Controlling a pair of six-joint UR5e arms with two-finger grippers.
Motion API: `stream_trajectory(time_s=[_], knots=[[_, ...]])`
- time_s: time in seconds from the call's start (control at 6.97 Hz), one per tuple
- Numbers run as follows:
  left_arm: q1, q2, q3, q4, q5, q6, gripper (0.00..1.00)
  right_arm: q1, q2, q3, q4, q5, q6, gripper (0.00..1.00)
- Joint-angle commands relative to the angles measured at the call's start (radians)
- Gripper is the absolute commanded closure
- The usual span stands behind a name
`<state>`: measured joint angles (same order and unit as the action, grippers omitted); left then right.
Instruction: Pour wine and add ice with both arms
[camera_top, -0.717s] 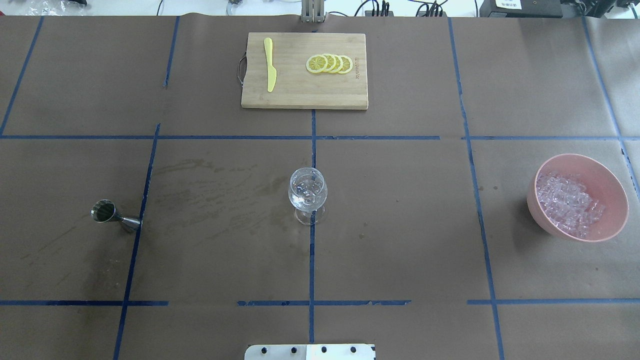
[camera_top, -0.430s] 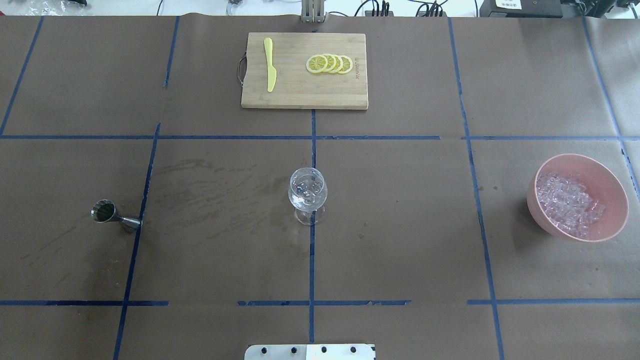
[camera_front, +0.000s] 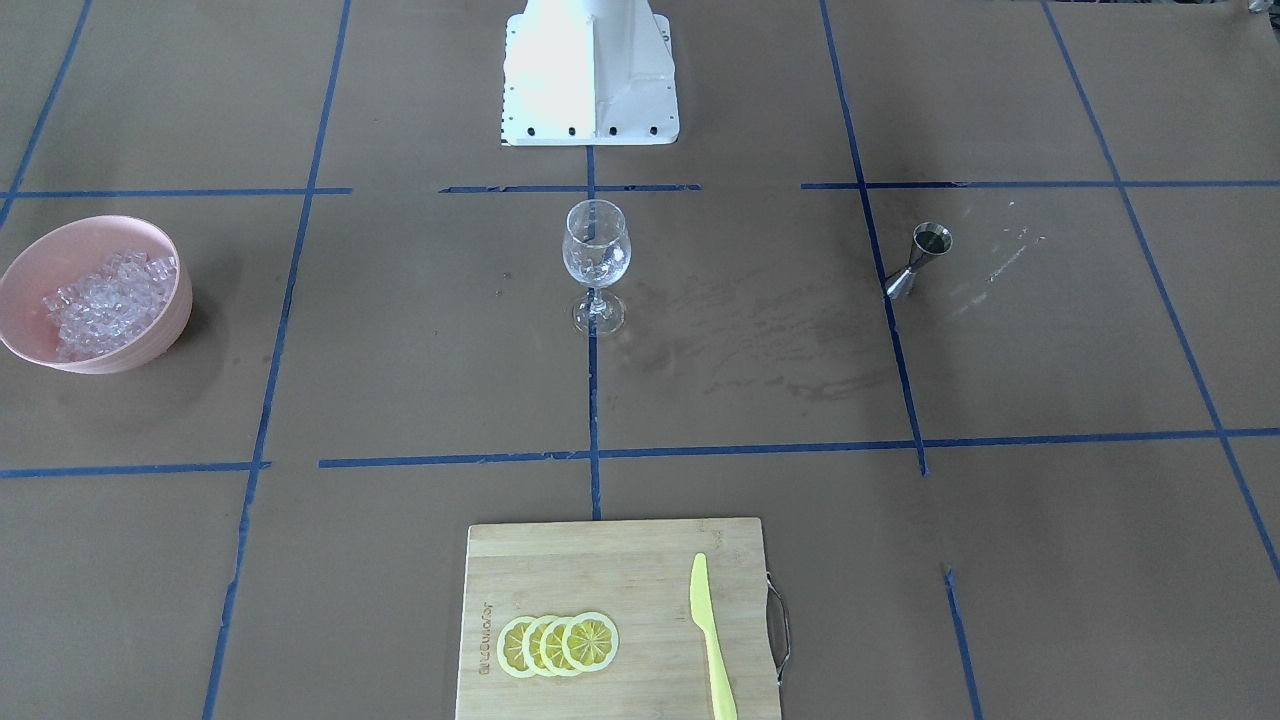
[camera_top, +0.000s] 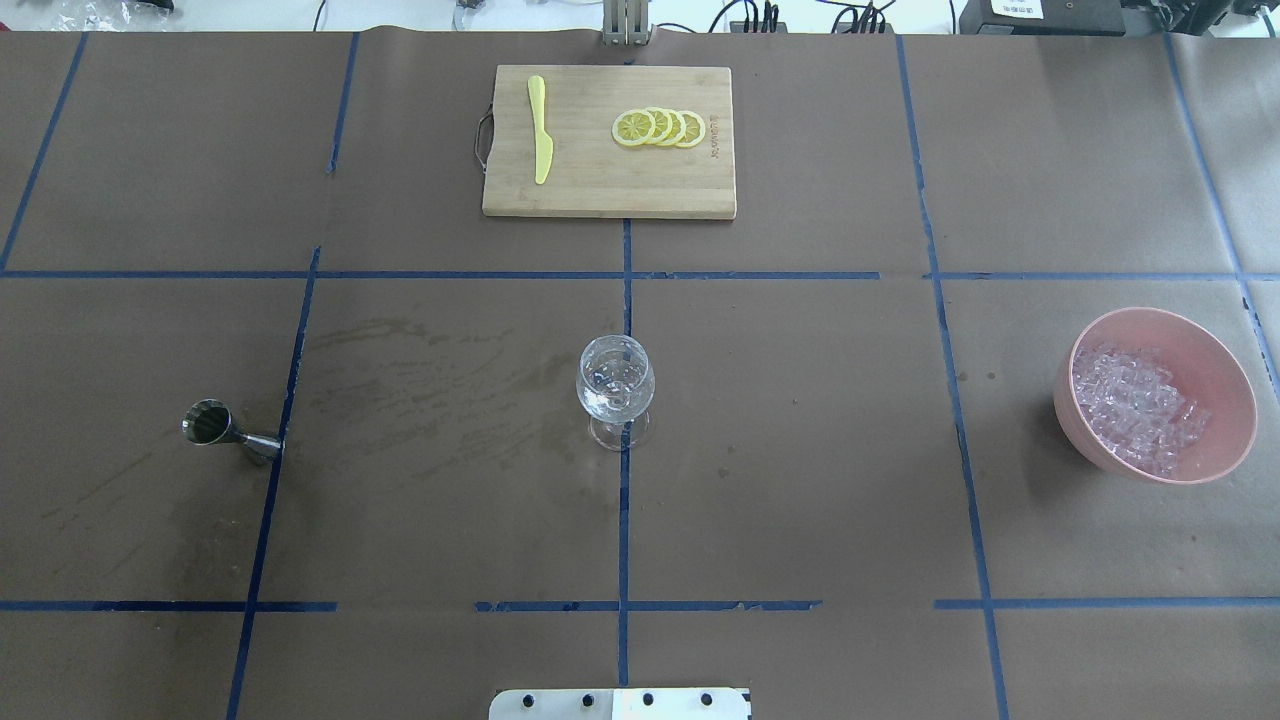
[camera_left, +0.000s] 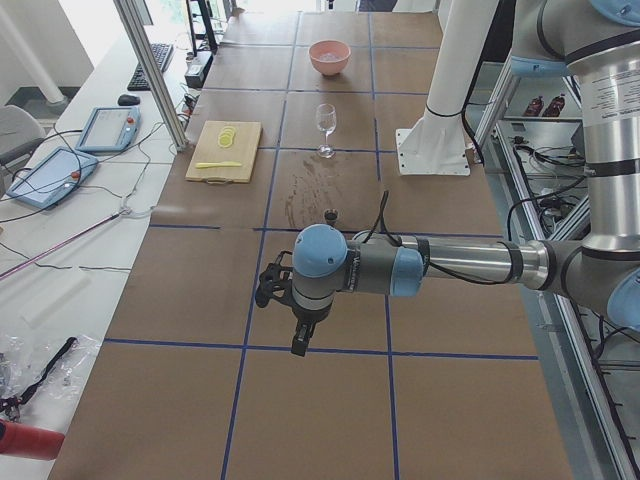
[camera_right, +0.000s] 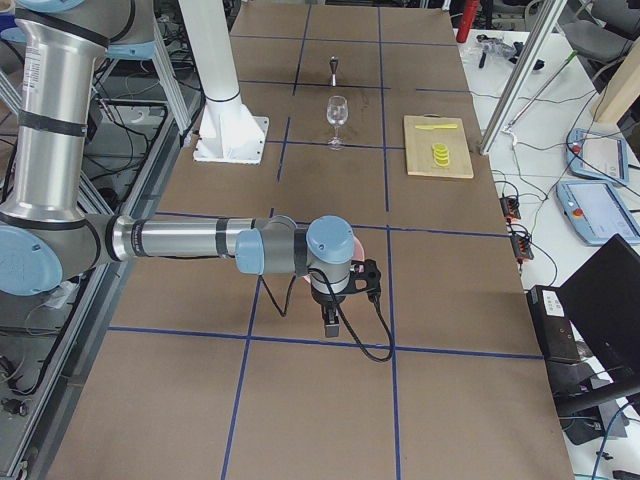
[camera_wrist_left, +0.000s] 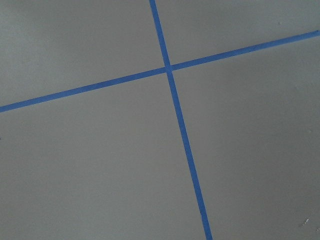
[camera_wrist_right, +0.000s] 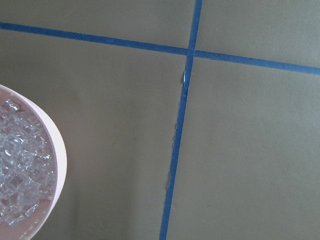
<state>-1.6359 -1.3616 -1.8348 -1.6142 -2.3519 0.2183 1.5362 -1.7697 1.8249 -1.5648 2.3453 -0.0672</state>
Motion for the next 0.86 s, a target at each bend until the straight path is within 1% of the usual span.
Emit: stream_trajectory(time_s=[0.0,0.14,0.29,0.43,0.57,0.72], knots=[[-0.001,-0.004,-0.009,-0.012,0.002,0.004,0.00,-0.001,0.015,0.004,0.003,0.006,0.010,0.00],[0.001,-0.005,-0.001,-0.056,0.000,0.003,0.00,-0.001,0.063,0.028,0.002,0.006,0.013,0.00],[-0.002,-0.025,0.018,-0.147,-0.006,-0.008,0.00,-0.001,0.068,0.059,0.002,0.005,0.017,0.00],[-0.005,-0.022,0.006,-0.156,-0.009,-0.004,0.00,-0.001,0.072,0.074,0.000,0.008,0.015,0.00],[-0.007,-0.042,-0.003,-0.233,-0.009,-0.002,0.00,-0.001,0.072,0.080,0.002,0.006,0.023,0.00],[-0.007,-0.037,0.023,-0.418,-0.007,-0.008,0.00,-0.001,0.072,0.092,0.003,0.005,0.018,0.00]])
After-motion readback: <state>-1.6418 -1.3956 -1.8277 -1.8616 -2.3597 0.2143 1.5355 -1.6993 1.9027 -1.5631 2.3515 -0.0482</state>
